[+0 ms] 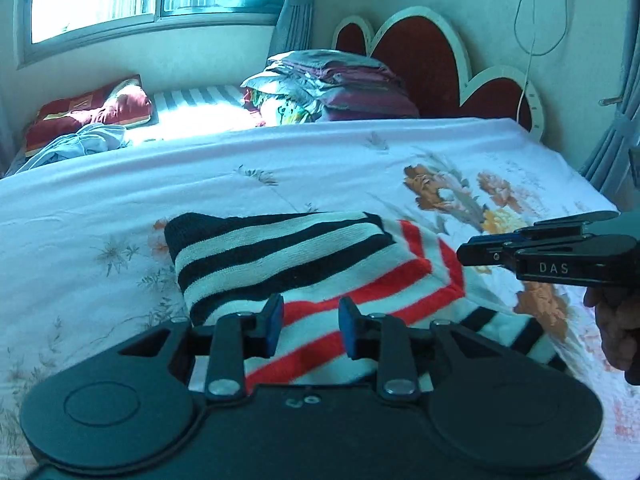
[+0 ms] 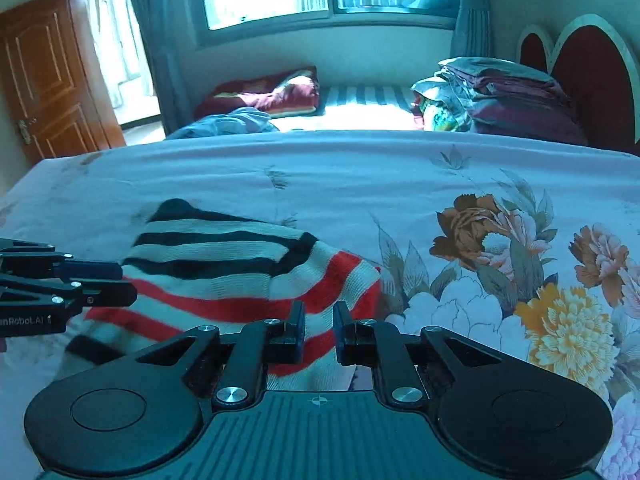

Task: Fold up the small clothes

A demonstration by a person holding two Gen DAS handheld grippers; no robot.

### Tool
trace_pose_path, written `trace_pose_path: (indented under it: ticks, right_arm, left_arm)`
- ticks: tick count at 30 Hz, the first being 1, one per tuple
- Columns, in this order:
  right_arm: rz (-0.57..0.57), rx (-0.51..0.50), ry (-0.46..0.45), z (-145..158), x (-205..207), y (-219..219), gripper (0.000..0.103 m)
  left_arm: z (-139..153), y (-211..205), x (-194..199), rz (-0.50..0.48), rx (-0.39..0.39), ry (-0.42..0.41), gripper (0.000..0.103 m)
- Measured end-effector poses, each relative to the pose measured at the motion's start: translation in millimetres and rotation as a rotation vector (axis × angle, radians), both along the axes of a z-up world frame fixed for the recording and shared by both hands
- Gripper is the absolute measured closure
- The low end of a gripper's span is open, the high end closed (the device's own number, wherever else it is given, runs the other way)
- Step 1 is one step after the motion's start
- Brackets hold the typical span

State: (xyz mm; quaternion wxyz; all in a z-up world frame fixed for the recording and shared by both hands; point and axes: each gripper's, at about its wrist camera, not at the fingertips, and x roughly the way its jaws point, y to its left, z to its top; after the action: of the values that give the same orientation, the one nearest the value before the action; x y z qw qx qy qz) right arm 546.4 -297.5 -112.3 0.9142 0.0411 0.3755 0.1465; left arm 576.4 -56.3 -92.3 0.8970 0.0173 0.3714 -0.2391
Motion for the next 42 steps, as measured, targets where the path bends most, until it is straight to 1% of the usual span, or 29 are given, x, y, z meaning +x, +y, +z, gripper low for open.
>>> trace_pose_path:
  ticks: [1, 3, 5, 6, 8, 9, 10, 11, 12, 14, 17, 20, 21, 23, 24, 26, 28, 31, 34, 42]
  right_arm:
    - [0.021, 0.012, -0.010, 8.0, -12.4, -0.1, 0.089]
    - [0.050, 0.033, -0.023, 15.8, -36.4, -3.1, 0.089]
    - [0.086, 0.061, -0.036, 20.3, -58.6, -3.0, 0.089]
    - [0.107, 0.057, -0.037, 18.9, -69.3, -0.5, 0.089]
    - [0.124, 0.008, -0.021, 5.8, -80.2, 3.6, 0.089]
    - [0.113, -0.024, 0.005, -3.8, -79.8, 4.3, 0.090]
    - [0.103, -0.048, 0.051, -19.6, -78.4, 1.7, 0.090]
    - [0.096, -0.019, 0.053, -26.1, -79.2, -2.8, 0.090]
    - [0.083, 0.009, 0.055, -27.9, -79.2, -6.9, 0.090]
    - [0.071, 0.023, 0.058, -28.2, -78.8, -9.7, 0.090]
    - [0.066, 0.030, 0.060, -27.8, -80.2, -11.5, 0.090]
    - [0.078, 0.019, 0.054, -20.7, -88.1, -15.6, 0.090]
    - [0.081, 0.012, 0.040, -15.8, -93.0, -15.5, 0.090]
    - [0.096, 0.033, -0.010, -1.9, -104.7, -17.3, 0.090]
    - [0.104, 0.040, -0.025, 2.8, -108.7, -17.1, 0.089]
    - [0.138, 0.033, -0.040, 6.1, -114.7, -12.0, 0.089]
    - [0.178, 0.009, -0.025, -1.7, -119.0, -4.5, 0.089]
    - [0.186, -0.097, 0.027, -27.6, -121.3, 3.9, 0.089]
    - [0.167, -0.062, 0.045, -40.4, -123.6, -2.9, 0.090]
    - [0.175, -0.043, 0.049, -40.0, -122.0, -9.8, 0.089]
  left_arm:
    - [3.9, 1.1, -10.7, -0.005, -0.014, -0.001, 0.078]
    - [9.8, 0.9, -31.1, -0.018, -0.032, -0.014, 0.078]
    - [10.1, -3.9, -46.9, -0.027, -0.048, -0.006, 0.077]
    - [6.2, -8.0, -52.2, -0.036, -0.024, -0.006, 0.076]
    - [-9.6, -16.3, -58.4, -0.043, 0.061, 0.004, 0.076]
    - [-16.7, -16.2, -59.1, -0.035, 0.068, 0.016, 0.076]
    - [-22.5, -13.7, -59.0, -0.021, 0.050, 0.033, 0.076]
    - [-24.4, -11.7, -60.2, -0.004, 0.031, 0.033, 0.076]
    - [-24.2, -11.2, -61.0, 0.004, 0.031, 0.030, 0.076]
    - [-23.2, -13.6, -63.3, 0.016, 0.044, 0.023, 0.077]
    - [-22.9, -12.8, -68.5, 0.040, 0.042, 0.023, 0.078]
    - [-17.6, -13.0, -85.3, 0.053, 0.067, 0.013, 0.080]
    - [-16.5, -13.2, -93.1, 0.057, 0.082, 0.006, 0.080]
    - [-15.3, -9.7, -105.9, 0.079, 0.086, -0.004, 0.080]
    - [-16.1, -6.5, -111.2, 0.094, 0.073, 0.005, 0.080]
    - [-20.8, -3.1, -118.1, 0.125, 0.071, 0.024, 0.080]
    - [-25.6, -3.3, -124.1, 0.145, 0.079, 0.035, 0.080]
    - [-28.0, -6.7, -127.6, 0.161, 0.095, 0.042, 0.079]
    - [-32.1, -7.9, -127.2, 0.173, 0.106, 0.051, 0.079]
    - [-32.3, -8.1, -135.0, 0.203, 0.126, 0.045, 0.078]
